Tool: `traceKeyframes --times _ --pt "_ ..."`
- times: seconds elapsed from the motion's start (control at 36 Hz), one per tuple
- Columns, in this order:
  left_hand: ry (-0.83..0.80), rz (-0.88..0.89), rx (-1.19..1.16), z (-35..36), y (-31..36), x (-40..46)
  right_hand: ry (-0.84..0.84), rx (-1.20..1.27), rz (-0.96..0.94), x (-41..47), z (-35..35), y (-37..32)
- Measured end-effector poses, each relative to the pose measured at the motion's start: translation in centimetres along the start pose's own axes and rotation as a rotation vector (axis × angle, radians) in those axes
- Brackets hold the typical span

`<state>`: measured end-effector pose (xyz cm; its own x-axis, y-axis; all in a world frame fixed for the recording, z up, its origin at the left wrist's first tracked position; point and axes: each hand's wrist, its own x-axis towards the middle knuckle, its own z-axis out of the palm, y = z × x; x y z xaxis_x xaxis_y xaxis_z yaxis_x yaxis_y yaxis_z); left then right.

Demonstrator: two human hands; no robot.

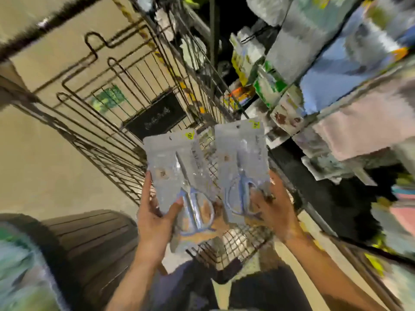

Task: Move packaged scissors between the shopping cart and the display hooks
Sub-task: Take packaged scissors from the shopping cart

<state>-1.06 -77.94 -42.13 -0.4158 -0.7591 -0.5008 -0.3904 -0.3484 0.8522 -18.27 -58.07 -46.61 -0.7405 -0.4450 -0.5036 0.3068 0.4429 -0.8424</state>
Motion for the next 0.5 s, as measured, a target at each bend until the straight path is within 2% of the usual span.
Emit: traceKeyframes --times 0.06,0.14,0.33,0.5 --pt "-0.07 -0.002 0.006 -0.5 1.0 -1.8 0.058 0.052 -0.013 -2.9 -1.0 -0.2" --pt "-0.159 0.012 0.016 -0.5 2.2 -4.5 0.107 0.067 -0.151 -6.9 -2.6 -1.2" --pt "-0.272 0.191 0.015 1.9 3.7 -12.5 0.202 0.156 -0.317 -15.9 -8.1 -1.9" --pt "-0.356 0.367 0.079 6.3 2.7 -21.6 0.281 0.25 -0.35 -24.0 -15.4 2.5"
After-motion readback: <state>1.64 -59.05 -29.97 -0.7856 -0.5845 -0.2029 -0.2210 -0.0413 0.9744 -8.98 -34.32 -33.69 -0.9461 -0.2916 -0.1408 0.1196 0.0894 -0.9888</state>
